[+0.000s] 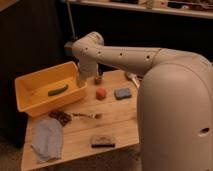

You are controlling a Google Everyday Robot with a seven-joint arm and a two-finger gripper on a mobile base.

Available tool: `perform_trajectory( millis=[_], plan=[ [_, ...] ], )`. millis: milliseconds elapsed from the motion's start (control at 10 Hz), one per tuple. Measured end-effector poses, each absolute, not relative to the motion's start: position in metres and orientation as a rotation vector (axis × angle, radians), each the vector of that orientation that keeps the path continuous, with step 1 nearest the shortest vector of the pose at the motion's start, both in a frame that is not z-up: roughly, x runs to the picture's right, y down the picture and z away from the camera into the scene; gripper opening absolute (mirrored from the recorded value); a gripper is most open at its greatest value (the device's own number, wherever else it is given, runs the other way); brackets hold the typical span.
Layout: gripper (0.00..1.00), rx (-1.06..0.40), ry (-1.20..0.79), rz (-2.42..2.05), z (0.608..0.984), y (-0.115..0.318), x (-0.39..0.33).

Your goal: Place pepper in paper cup

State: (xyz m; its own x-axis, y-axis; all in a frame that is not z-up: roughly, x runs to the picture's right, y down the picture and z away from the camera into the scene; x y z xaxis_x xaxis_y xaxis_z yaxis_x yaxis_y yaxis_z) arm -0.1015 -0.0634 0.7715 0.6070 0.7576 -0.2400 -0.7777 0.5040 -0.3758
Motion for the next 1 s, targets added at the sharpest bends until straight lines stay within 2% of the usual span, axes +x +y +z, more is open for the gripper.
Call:
perform_trajectory(
  millis=[200,500,1000],
  plan=[
    [0.65,-0.44,-0.007,0.87,0.779,-0.085,-0.102],
    [0.65,-0.435,-0.032,0.851,0.781,-0.089,-0.102],
    [0.65,-0.538,-0.387,0.641,0.791,-0.112,-0.139]
  ],
)
